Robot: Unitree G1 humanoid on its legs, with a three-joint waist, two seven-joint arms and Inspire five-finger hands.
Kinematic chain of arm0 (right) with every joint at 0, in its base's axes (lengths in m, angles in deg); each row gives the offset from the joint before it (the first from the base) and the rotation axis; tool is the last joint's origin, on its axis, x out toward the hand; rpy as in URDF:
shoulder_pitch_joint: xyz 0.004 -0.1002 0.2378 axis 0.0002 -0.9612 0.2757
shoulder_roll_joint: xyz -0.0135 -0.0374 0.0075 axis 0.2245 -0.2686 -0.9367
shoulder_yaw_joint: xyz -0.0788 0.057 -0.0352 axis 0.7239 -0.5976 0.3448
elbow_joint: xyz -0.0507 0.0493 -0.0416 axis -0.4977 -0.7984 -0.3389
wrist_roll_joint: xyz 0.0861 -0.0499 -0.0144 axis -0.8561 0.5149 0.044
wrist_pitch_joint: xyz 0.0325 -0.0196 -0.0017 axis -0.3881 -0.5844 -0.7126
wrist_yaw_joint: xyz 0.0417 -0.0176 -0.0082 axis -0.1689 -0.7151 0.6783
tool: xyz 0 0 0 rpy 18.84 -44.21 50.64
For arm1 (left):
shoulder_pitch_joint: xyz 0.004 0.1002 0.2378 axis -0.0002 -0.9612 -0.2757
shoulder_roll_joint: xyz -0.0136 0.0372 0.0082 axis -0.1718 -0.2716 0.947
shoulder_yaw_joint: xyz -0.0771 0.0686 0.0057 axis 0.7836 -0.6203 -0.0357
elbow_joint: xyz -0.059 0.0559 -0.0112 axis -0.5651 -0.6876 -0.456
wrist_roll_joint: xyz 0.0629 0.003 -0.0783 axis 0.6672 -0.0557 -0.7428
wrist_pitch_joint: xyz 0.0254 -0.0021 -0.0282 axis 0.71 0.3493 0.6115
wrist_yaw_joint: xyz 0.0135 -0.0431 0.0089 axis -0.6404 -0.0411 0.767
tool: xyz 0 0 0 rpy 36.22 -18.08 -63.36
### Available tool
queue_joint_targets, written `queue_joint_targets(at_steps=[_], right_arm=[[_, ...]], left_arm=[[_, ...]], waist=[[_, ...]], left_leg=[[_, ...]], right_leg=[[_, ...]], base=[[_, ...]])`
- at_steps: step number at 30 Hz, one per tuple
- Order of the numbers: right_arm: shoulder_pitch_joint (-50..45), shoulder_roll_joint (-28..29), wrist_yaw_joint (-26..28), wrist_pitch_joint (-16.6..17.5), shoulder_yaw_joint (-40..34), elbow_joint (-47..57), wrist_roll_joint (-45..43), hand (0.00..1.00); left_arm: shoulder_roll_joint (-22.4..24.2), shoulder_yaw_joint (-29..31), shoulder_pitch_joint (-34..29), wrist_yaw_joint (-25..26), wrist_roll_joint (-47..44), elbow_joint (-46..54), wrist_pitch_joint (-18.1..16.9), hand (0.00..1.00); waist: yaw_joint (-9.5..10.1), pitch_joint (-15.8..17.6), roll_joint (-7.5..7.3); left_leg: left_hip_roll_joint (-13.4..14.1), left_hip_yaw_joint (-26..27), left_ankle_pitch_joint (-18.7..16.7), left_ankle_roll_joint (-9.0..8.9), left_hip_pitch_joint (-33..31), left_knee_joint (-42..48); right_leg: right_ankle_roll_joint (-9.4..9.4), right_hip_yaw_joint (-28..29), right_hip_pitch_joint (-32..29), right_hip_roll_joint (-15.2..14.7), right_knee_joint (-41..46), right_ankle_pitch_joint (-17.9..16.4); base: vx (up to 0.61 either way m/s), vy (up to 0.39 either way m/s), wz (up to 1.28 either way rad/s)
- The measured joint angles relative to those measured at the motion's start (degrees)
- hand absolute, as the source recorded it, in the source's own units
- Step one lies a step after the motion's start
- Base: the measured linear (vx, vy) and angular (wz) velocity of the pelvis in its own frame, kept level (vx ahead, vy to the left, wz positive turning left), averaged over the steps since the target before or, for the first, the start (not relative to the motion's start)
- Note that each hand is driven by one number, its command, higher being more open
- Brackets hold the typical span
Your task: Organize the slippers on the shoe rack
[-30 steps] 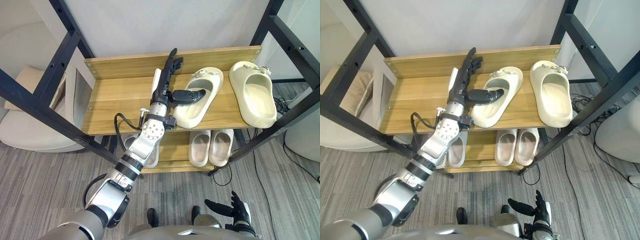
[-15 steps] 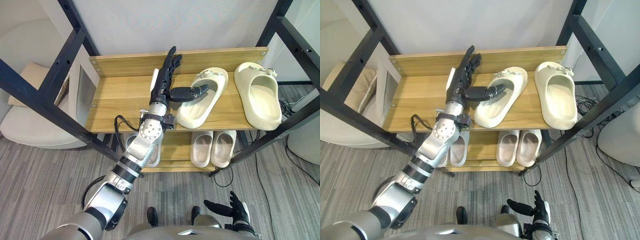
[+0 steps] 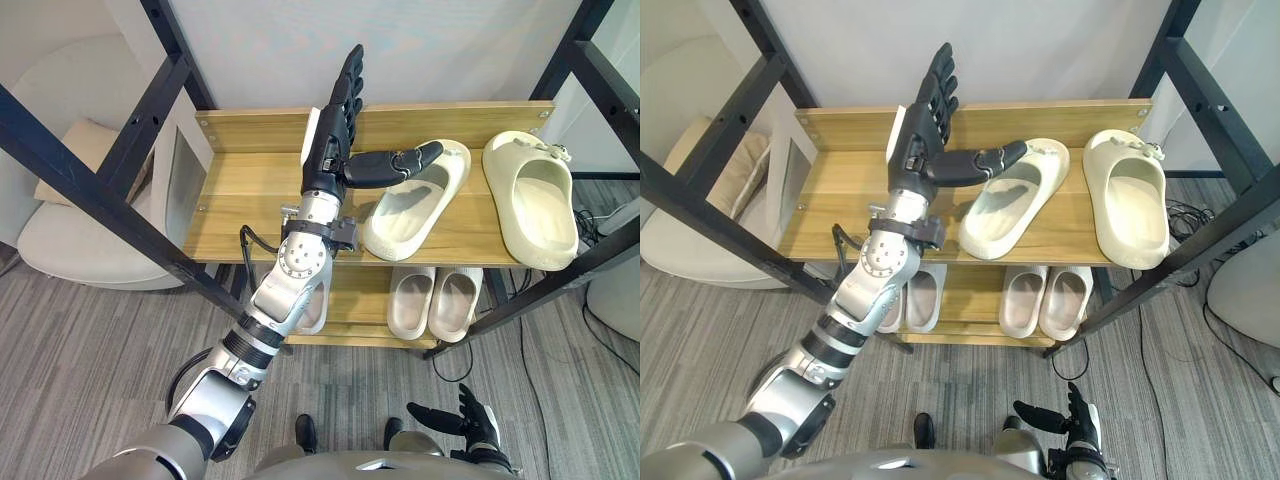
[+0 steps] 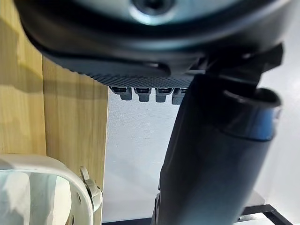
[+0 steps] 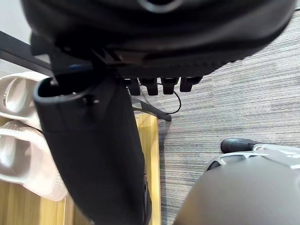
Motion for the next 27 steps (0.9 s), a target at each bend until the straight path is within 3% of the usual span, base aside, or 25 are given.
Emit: queue_joint_targets(at_steps=[15, 27], right_arm=[[0.17, -0.52, -0.07, -0.08, 0.57, -0.61, 0.04, 1.00], [0.94, -0.41, -0.19, -0.43, 2.33, -1.21, 0.04, 1.00]], left_arm=[[-0.43, -2.63, -12.09, -2.87, -2.16, 3.06, -0.29, 1.00], [-2.39, -5.98, -15.35, -5.15, -3.16, 1.24, -0.22, 1.00]], waist=[[1.12, -1.30, 0.44], [1.46, -2.49, -1.44]], left_leg=[[0.10, -0.68, 0.09, -0.09, -0.09, 0.02], [-0.09, -1.74, 0.47, -0.11, 0.12, -0.47]], right_leg=[[-0.08, -0.98, 0.23, 0.20, 0.01, -0.03], [-0.06, -2.33, 1.51, 0.36, -1.80, 0.56]], base=[[-0.01, 0.002, 0.01], [-0.01, 0.003, 0.05]])
